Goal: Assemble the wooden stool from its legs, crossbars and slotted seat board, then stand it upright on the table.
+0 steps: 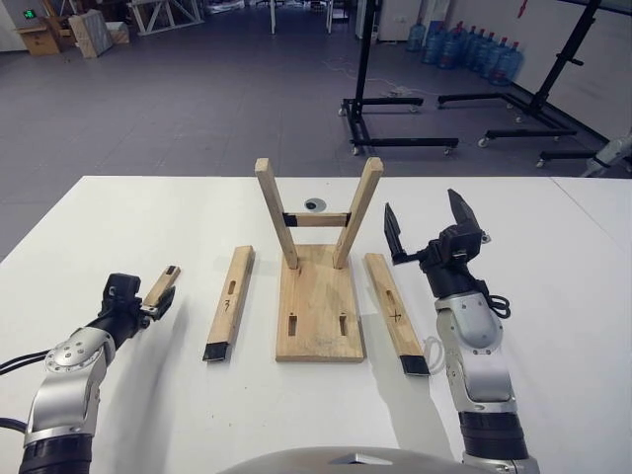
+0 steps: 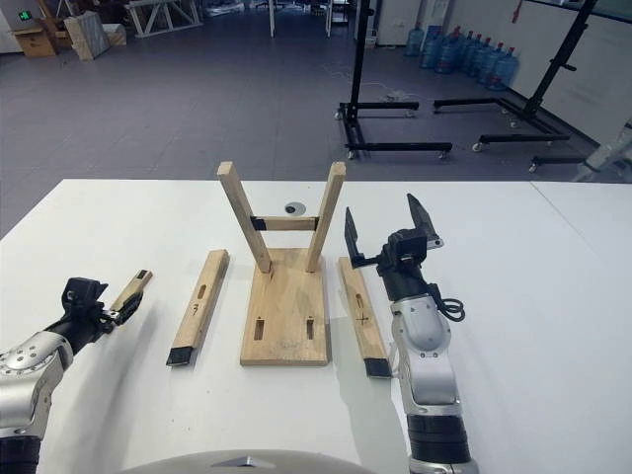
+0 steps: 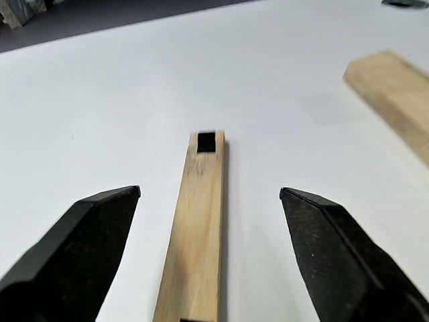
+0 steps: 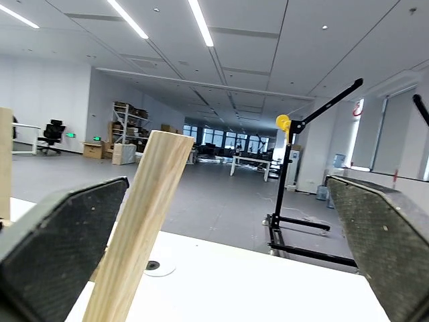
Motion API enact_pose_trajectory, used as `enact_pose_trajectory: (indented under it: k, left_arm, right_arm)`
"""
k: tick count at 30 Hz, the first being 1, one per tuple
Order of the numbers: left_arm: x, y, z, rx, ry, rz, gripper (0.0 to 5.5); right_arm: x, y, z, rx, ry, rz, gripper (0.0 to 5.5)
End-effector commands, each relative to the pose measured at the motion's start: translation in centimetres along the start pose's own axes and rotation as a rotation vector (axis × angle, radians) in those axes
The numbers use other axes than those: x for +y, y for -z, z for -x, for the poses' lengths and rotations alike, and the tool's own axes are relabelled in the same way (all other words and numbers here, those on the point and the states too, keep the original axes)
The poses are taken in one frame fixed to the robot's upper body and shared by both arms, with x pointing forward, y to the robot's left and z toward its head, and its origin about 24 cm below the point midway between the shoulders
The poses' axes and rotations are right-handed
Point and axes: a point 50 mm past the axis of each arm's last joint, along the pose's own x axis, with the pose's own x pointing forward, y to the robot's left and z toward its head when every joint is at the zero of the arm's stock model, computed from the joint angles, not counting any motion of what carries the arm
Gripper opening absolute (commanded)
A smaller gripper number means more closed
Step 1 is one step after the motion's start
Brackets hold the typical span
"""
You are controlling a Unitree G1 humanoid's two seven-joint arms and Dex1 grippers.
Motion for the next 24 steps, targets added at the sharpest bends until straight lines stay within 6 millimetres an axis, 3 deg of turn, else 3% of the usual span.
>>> enact_pose_trajectory:
  k: [1,7,17,21,24]
  left_arm:
    - [1.3,2.8,0.3,0.152,-0.074,-0.005,3.82]
    - [0.3,4.9,0.5,0.273,-0.018,0.016,3.35]
    - [-0.3,7.7,1.0,0.35,-0.006,0.081,1.8]
    - [-0.7,7.8,0.3,0.298,-0.012,0.09,1.29]
    - [-1.6,7.2,-0.4,0.236,0.005,0.109,1.29]
  right_arm:
    - [0.0,0.0,0.0,0.015,-0.035,-0.023,5.4]
    - [0.0,-0.4,-0.2,0.017,-0.057,-0.053,5.4]
    - [0.2,-0.8,-0.5,0.023,-0.085,-0.063,5.4]
    - [0.2,-0.8,-0.6,0.025,-0.093,-0.069,5.4]
    - [0.2,-0.8,-0.8,0.023,-0.1,-0.077,5.4]
